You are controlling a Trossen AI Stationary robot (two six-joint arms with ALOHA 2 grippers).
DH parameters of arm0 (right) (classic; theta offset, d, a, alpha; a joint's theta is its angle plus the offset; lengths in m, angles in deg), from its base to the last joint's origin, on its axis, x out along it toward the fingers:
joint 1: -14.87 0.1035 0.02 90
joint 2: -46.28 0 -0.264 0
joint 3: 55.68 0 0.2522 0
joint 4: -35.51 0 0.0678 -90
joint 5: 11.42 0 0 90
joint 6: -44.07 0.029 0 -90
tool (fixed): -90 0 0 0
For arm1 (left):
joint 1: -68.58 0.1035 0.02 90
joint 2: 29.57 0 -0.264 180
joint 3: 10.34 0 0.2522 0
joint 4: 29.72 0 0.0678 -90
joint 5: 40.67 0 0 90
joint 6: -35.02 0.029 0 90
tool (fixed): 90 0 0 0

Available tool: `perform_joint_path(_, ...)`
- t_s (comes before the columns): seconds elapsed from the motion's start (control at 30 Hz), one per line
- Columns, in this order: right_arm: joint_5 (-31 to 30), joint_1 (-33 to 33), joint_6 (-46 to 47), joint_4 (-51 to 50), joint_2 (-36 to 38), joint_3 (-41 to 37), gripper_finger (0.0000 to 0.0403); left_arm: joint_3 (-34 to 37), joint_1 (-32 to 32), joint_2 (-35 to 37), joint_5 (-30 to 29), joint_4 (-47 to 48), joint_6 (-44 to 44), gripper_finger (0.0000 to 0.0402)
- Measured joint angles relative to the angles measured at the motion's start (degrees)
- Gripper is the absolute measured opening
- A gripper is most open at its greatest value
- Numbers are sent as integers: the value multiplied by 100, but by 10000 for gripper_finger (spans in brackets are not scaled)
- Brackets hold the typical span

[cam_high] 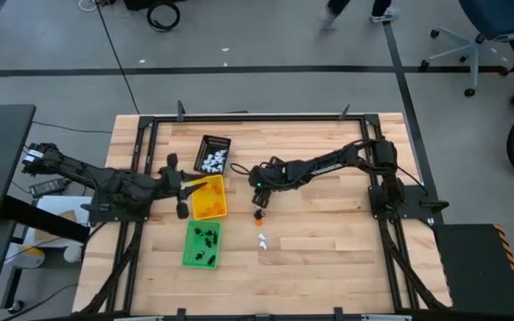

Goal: Sort Halloween decoration
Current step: Put the black skeleton toy into the green basket

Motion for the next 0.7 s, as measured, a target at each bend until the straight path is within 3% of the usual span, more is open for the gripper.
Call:
perform_joint_path(0.27,-119,8,623,-370,7,10,245,0,-2,0,0,-232,302,69)
perform_joint_path(0.43,-81,47,1001,-611,20,20,236,0,-2,0,2,-221,195,69)
perform_joint_path(0.7,482,1,1224,-1088,189,7,202,0,-2,0,2,-125,183,69)
